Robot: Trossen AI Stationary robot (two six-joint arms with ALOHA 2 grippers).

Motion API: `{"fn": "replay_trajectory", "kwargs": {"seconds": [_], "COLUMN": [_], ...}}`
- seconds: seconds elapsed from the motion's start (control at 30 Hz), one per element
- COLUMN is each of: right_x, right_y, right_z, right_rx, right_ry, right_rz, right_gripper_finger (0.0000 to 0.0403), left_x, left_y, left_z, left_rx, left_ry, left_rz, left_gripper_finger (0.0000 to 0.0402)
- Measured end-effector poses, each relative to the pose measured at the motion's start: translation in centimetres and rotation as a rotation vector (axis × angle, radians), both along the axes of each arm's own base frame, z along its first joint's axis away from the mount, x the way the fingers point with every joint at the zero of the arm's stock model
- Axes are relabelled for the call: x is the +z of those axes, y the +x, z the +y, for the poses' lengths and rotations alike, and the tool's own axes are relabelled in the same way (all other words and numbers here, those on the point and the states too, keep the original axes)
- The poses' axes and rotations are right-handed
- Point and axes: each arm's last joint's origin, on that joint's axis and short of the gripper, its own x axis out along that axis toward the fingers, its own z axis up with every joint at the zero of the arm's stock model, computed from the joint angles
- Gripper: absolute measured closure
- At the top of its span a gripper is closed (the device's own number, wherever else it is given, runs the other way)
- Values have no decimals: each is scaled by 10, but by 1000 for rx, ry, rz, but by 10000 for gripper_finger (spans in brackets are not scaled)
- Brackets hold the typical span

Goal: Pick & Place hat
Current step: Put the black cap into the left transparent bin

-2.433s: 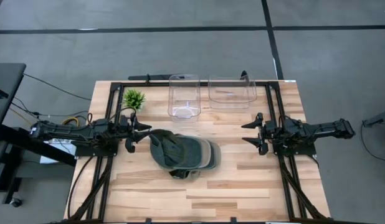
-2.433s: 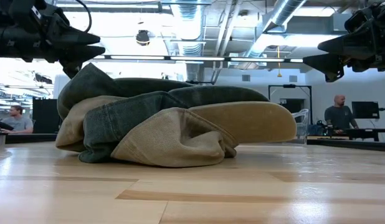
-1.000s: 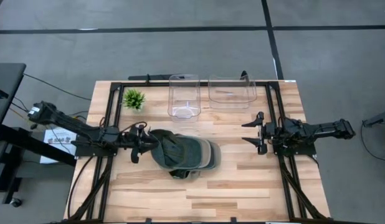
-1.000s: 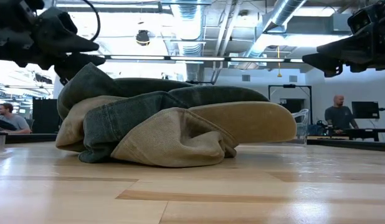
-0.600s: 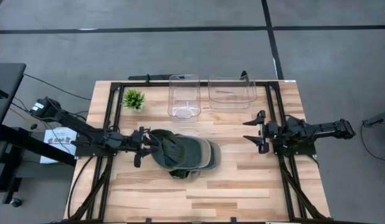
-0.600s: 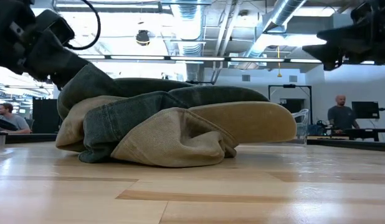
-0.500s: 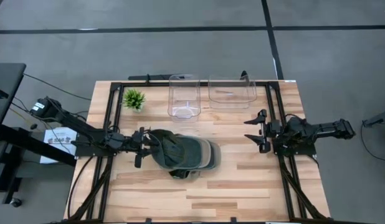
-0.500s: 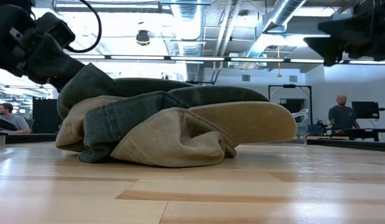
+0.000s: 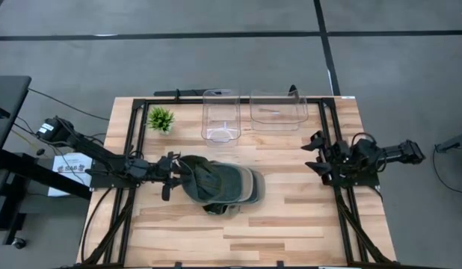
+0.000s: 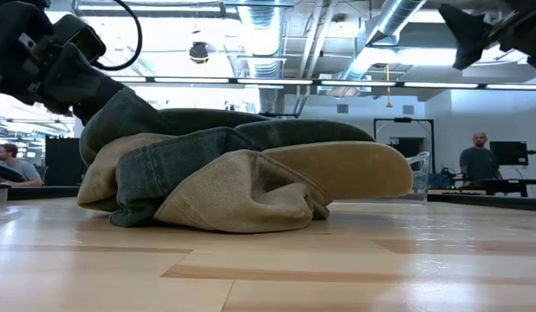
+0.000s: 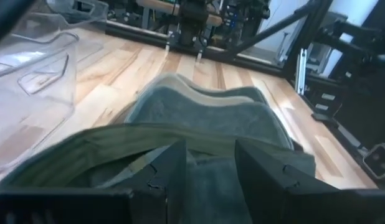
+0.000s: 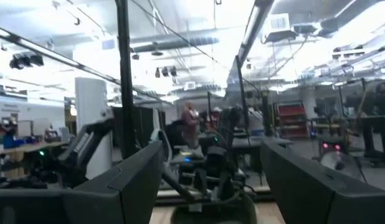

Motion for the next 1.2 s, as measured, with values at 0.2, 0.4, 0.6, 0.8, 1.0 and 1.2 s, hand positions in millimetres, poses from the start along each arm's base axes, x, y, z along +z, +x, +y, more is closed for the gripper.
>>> {"fn": "replay_trajectory", "kwargs": {"seconds": [0.2,0.4,0.6,0.8,1.0,1.2], "right_x": [1,5,9,18,28,37], "right_y": [-1,-2,-6,-6,5,30], "right_z": [1,-7,-13,-11,-6,-1], "right_rx": [-1,-216,-455,-404,-326,-297], "right_ry": [6,115,132,71,-16,-87], "right_rz": [-15,-42,-51,-132,-93,69], "right_gripper_finger": [143,143,143,143,143,143], "left_x": [6,35,63,64,70,75], "left_y": [1,4,12,13,20,30], "left_z": [0,-3,-10,-8,6,23], "left_rx": [-3,-59,-148,-132,-16,76], "left_ry": [-4,176,264,279,330,311], "left_rz": [-58,-309,-437,-434,-433,-364], "left_gripper_finger": [268,268,268,268,268,268]}}
